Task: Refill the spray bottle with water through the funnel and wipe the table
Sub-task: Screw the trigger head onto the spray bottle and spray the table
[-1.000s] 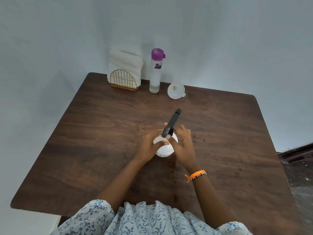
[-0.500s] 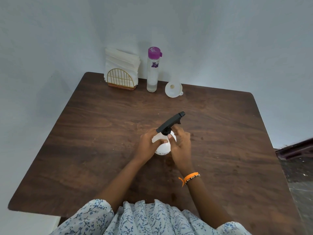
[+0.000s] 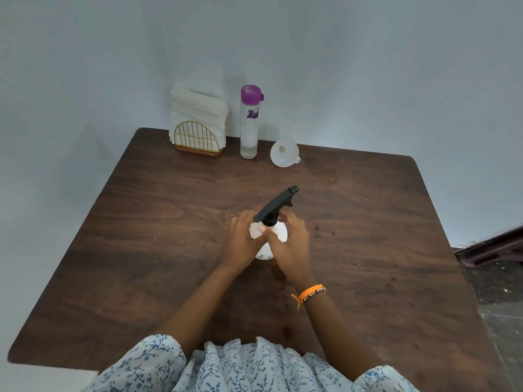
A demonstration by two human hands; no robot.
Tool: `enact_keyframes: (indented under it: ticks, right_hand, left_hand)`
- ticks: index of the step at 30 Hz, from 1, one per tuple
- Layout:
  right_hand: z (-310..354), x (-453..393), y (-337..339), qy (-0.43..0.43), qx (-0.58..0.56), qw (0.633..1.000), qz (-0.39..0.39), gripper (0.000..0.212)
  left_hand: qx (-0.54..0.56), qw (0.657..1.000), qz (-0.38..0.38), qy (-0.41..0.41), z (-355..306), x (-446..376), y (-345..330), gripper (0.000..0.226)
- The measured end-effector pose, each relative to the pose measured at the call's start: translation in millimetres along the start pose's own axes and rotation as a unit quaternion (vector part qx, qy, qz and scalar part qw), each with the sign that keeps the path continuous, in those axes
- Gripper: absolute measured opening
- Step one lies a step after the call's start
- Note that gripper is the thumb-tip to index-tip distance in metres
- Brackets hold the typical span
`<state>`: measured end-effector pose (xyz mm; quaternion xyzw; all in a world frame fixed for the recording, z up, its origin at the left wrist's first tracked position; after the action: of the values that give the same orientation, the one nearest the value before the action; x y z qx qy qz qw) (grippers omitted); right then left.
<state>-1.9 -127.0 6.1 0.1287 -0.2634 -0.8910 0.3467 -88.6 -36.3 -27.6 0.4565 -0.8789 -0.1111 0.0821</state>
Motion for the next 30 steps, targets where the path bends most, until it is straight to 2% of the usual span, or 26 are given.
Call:
enact_keyframes:
  ticks: [2, 5, 9, 11, 14, 18, 20, 22, 24, 26, 28, 30]
  right_hand:
    - [7.2, -4.4, -0.4, 0.027, 0.035, 0.999, -0.001, 0.028]
    - [11.3, -14.2, -4.9, 0.077, 0.065, 0.993, 0.06, 0.039]
    - [4.3, -26.5, -2.1, 0.084, 0.047, 0.979, 0.181, 0.022]
    - [1.5, -27.2, -3.4, 0.084, 0.045, 0.978, 0.186, 0.023]
    - [0.3, -25.0, -1.4, 0.089, 0.087, 0.987, 0.106, 0.038]
    - [5.4, -12.2, 3.7, 0.082, 0.173, 0.981, -0.033, 0.042]
    - [7.4, -5.9, 0.5, 0.041, 0.18, 0.981, -0.061, 0.04]
    - [4.4, -3.8, -5.9, -0.004, 0.154, 0.987, -0.051, 0.041]
    - [2.2, -5.8, -8.0, -0.014, 0.124, 0.992, -0.034, 0.047]
    - [1.8, -11.2, -5.0, -0.003, 0.097, 0.995, -0.011, 0.032]
    - [1.5, -18.2, -3.0, 0.006, 0.088, 0.996, 0.03, 0.022]
    - [5.1, -23.5, 0.2, 0.024, 0.1, 0.992, 0.078, 0.027]
  left_hand:
    - [-0.022, 0.997, 0.073, 0.017, 1.5, -10.1, -2.2, 0.039]
    - [-0.038, 0.976, 0.215, 0.028, 8.6, -21.0, -6.6, 0.059]
    - [-0.028, 0.957, 0.28, 0.074, 22.7, -25.0, -2.2, 0.067]
    - [0.007, 0.96, 0.272, 0.061, 15.8, -21.7, -4.6, 0.061]
    - [0.056, 0.973, 0.219, 0.044, 16.3, -15.5, -7.8, 0.051]
    - [-0.008, 0.992, 0.127, -0.008, 15.5, -9.9, -6.5, 0.04]
    - [-0.069, 0.994, 0.062, -0.05, 6.6, -3.7, -4.3, 0.037]
    - [-0.126, 0.988, 0.022, -0.086, -5.1, 3.8, -7.4, 0.035]
    - [-0.149, 0.985, 0.002, -0.092, -7.5, 4.3, -8.2, 0.035]
    - [-0.135, 0.989, 0.008, -0.066, -4.8, -1.4, -6.5, 0.035]
    - [-0.079, 0.995, 0.054, -0.025, -3.6, -7.8, -5.3, 0.038]
    - [-0.043, 0.991, 0.126, 0.004, -6.7, -14.8, -5.3, 0.041]
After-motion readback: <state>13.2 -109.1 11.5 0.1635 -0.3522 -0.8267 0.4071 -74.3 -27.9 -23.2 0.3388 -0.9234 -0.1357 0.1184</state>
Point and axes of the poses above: each hand's wrist, its own x-axis away from the middle knuckle, its own y-axis out of the back of the hand, z = x × y, the point moved 7 cm from there along -x, towards the middle knuckle, and after that the axes turned 11 degrees about x, right-handed, at the moved point
